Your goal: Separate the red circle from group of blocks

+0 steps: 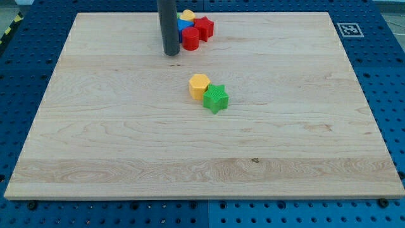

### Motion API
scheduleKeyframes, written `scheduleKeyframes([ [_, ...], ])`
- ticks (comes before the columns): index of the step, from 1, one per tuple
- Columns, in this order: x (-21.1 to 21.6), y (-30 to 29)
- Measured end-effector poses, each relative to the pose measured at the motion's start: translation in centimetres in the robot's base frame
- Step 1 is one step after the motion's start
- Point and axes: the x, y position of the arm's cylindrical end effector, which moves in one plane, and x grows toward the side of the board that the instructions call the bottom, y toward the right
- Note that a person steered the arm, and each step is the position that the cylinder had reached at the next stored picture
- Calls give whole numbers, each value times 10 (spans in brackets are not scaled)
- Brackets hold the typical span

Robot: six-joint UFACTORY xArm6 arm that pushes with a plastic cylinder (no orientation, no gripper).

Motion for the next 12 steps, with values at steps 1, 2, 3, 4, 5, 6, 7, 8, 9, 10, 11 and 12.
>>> scheduleKeyframes([
  [1,-14,-1],
  [2,-22,-1],
  [3,-22,11],
  [4,-23,33],
  [5,-23,57],
  [6,-22,84],
  [7,-22,86],
  [8,-22,86],
  [9,-21,86],
  [10,-27,86],
  [11,-37,91],
  [12,-38,125],
])
